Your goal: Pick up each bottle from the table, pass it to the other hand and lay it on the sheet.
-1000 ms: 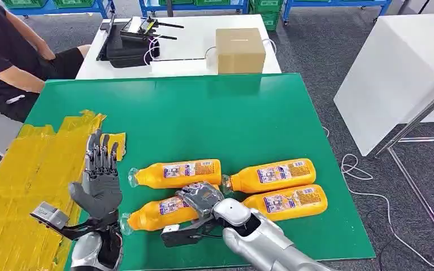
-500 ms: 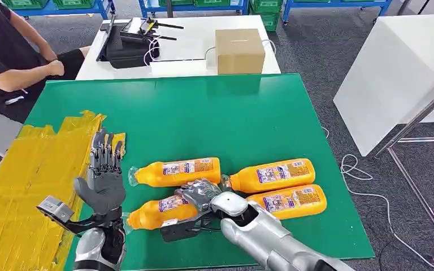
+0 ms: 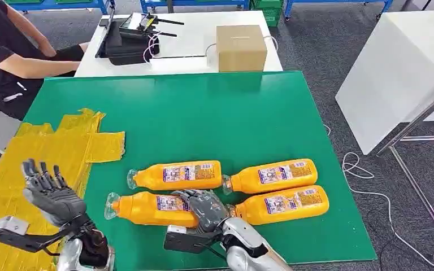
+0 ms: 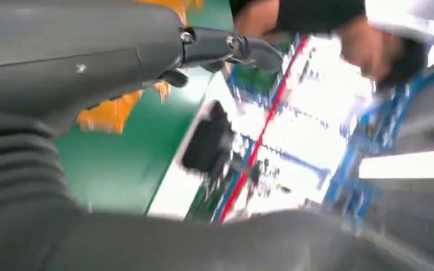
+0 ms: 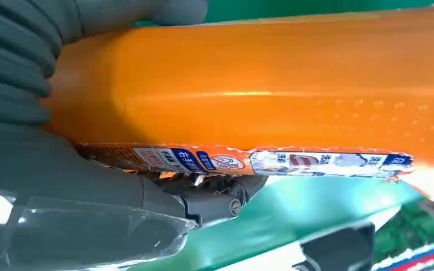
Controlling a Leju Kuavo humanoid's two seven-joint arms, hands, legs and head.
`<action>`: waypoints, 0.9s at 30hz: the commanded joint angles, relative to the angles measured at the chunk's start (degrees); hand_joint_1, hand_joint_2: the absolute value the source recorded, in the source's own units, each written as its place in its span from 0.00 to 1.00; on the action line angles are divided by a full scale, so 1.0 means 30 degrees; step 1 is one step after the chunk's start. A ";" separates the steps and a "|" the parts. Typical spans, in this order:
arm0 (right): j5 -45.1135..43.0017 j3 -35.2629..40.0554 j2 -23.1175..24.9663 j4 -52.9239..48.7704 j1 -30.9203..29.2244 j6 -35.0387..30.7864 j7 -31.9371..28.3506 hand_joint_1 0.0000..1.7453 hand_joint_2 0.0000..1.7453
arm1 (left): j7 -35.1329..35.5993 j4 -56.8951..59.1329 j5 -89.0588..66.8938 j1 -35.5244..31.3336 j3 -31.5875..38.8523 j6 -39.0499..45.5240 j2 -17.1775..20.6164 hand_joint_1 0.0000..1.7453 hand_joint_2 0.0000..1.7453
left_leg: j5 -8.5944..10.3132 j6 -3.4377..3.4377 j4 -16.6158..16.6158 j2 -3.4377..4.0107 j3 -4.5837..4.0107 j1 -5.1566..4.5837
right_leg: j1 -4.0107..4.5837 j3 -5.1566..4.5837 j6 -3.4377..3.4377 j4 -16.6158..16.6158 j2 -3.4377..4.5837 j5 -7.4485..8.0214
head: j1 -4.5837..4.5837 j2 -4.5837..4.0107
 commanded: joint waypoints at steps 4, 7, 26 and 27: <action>-0.0595 -0.1661 -0.0299 -0.1574 0.0910 -0.0080 -0.0740 1.00 1.00 | -0.0023 -0.0078 0.0613 0.0111 0.1819 0.0015 -0.0394 0.00 1.00 | -0.0015 -0.0002 -0.0021 0.0002 0.0038 0.0013 | 0.0009 0.0044 0.0026 -0.0037 -0.0005 -0.0002 | 0.0007 0.0000; -0.0650 -0.2150 -0.0300 -0.2039 0.1414 -0.0424 -0.1329 1.00 1.00 | -0.0023 0.0093 0.0897 0.0299 0.1707 -0.0025 -0.0394 0.00 1.00 | -0.0011 -0.0005 -0.0023 -0.0012 0.0036 0.0016 | 0.0010 0.0049 0.0023 -0.0045 -0.0020 -0.0003 | 0.0007 0.0000; -0.3037 -0.5477 0.0428 -0.3843 0.1793 -0.0126 -0.4546 1.00 1.00 | 0.1764 0.5454 -0.1594 0.0288 -0.5966 -1.4548 0.3008 0.00 1.00 | 0.0026 -0.0004 -0.0053 -0.0076 0.0028 -0.0034 | -0.0029 0.0035 0.0020 -0.0052 -0.0084 0.0001 | 0.0007 0.0000; -0.3037 -0.5461 0.0551 -0.3711 0.1690 -0.0017 -0.4610 1.00 1.00 | 0.1586 0.5407 -0.1458 0.0382 -0.6226 -1.4905 0.3057 0.00 1.00 | 0.0015 0.0001 -0.0038 -0.0034 0.0022 -0.0039 | -0.0032 0.0018 0.0019 -0.0037 -0.0041 0.0004 | 0.0015 0.0000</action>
